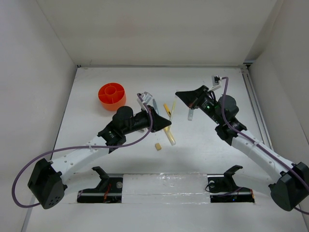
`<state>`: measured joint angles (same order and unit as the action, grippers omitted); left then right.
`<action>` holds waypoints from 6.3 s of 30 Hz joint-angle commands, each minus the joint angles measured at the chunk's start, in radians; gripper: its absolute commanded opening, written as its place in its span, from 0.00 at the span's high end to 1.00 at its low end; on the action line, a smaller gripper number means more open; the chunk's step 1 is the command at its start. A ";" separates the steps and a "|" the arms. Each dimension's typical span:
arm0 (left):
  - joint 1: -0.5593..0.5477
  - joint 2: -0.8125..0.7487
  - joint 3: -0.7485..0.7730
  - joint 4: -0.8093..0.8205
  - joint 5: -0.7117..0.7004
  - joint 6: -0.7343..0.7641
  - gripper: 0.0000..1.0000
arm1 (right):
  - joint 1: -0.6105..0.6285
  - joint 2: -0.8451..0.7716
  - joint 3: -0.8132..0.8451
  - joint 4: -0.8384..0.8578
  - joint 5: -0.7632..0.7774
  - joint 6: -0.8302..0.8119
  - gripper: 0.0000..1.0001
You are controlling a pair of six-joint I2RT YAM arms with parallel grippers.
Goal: Sort the stationery into containers
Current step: Close the pen cap on the pen, then place the pen in the storage box.
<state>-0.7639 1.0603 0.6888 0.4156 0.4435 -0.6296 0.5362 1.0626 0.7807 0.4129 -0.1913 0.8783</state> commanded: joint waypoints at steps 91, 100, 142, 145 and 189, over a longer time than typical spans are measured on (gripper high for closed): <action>0.003 -0.022 0.170 0.104 -0.184 0.045 1.00 | 0.206 0.037 -0.069 -0.011 0.196 -0.141 1.00; 0.003 -0.022 0.179 0.095 -0.193 0.063 1.00 | 0.225 0.046 -0.069 -0.011 0.187 -0.141 1.00; 0.128 0.182 0.095 0.238 -0.715 0.413 1.00 | -0.047 -0.110 -0.006 0.030 -0.112 -0.292 0.00; 0.262 0.210 0.130 0.253 -0.660 0.484 1.00 | -0.059 -0.134 -0.047 0.020 -0.152 -0.302 0.00; 0.615 0.487 0.247 0.002 -0.241 0.936 1.00 | -0.047 -0.240 -0.104 -0.112 -0.122 -0.470 0.00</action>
<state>-0.1501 1.5570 0.9405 0.3748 0.1879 0.2878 0.4793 0.8265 0.6712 0.2722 -0.3130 0.4221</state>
